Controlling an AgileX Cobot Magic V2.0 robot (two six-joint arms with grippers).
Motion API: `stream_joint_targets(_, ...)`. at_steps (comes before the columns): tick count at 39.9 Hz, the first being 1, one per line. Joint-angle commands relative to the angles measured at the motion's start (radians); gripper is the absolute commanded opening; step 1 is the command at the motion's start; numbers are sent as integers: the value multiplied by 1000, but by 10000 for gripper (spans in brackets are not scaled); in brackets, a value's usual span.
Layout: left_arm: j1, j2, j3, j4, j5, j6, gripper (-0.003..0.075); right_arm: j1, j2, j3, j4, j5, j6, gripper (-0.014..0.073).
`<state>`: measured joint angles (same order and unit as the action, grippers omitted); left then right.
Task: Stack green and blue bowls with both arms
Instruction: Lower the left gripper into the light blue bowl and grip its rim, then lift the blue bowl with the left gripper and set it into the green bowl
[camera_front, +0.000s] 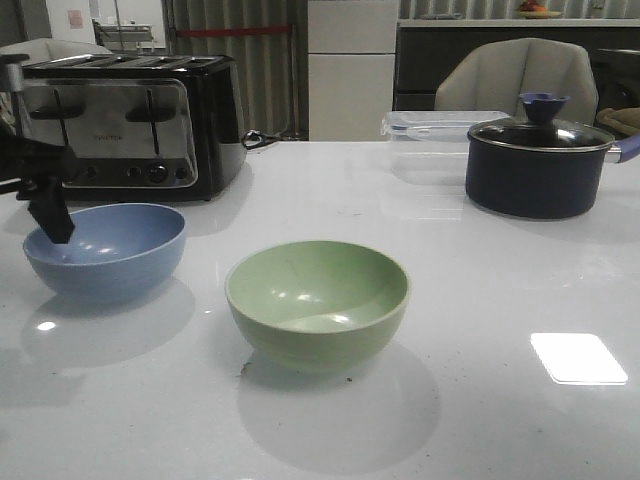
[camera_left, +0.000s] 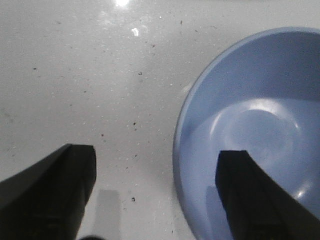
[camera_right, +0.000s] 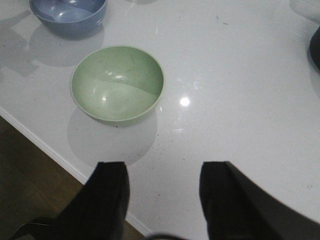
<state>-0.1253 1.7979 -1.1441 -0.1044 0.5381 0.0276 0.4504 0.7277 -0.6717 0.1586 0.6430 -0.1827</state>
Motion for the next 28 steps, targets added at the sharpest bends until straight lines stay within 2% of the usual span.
stream_joint_targets(1,-14,-1,-60,-14,-33,2,468,1,-6,-28,5,-62,-10,446)
stream_joint_targets(17,-14,13,-92,-3,22,2,88,1,-6,-28,5,-62,-10,446)
stream_joint_targets(23,-16,-16,-151,-8,141,2,97,1,-6,-28,5,-62,-10,446)
stream_joint_targets(28,-45,-71,-211,-40,217,63,97,1,-6,-28,5,-62,-10,446)
